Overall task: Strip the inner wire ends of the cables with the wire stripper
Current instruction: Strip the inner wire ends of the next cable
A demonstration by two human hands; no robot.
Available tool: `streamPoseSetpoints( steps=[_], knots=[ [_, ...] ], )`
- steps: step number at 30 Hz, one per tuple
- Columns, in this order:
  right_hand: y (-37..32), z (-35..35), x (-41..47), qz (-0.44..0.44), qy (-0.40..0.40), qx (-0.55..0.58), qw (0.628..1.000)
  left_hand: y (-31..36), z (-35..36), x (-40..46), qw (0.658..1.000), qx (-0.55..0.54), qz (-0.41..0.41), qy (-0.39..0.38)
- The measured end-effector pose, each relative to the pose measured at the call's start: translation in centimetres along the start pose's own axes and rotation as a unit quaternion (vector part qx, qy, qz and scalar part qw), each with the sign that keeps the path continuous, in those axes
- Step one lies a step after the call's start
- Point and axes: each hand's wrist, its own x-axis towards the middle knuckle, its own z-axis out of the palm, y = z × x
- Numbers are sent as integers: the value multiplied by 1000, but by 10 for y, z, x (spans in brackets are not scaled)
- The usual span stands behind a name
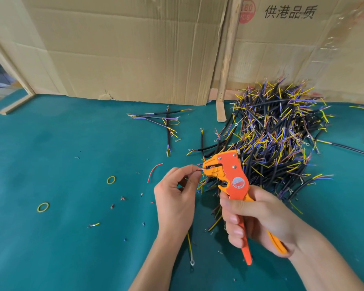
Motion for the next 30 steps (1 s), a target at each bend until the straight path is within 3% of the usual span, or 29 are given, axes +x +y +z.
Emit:
streamPoseSetpoints(
  steps=[5,12,17,30],
  knots=[
    [6,5,7,-30,76,7,997,-1,2,0,999,-31,-33,-9],
    [-2,-5,1,-44,64,59,995,-3,1,1,991,-67,-93,65],
    [1,0,1,23,18,36,999,-2,0,0,986,-53,-103,120],
    [11,14,8,-3,9,22,1000,4,3,-5,991,61,-6,116]
  ],
)
